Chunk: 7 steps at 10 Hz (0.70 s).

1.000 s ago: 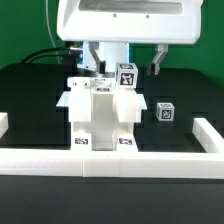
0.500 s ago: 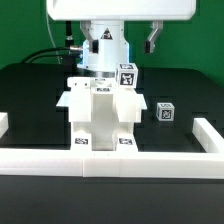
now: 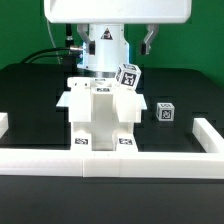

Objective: Assemble chair

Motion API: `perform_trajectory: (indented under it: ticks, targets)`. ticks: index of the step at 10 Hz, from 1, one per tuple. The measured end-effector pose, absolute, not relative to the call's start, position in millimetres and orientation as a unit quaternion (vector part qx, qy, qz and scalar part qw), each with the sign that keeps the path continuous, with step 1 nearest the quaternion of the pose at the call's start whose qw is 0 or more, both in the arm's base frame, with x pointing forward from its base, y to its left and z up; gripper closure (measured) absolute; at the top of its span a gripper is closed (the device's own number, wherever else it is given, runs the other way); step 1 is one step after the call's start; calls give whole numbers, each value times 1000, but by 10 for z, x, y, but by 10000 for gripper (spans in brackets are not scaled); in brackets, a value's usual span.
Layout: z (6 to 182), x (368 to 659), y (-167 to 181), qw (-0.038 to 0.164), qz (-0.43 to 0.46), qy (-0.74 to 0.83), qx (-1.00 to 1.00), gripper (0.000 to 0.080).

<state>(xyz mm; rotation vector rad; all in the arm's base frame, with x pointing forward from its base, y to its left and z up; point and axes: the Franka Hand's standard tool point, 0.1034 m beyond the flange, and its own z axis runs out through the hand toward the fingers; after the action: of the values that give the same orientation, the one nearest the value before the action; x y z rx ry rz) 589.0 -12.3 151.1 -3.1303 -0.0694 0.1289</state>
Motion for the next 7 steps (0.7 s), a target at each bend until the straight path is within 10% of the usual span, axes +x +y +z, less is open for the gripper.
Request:
perform_trajectory:
  ticks: [7]
  targets:
    - [1301, 5916, -11, -20, 20, -53, -998, 150]
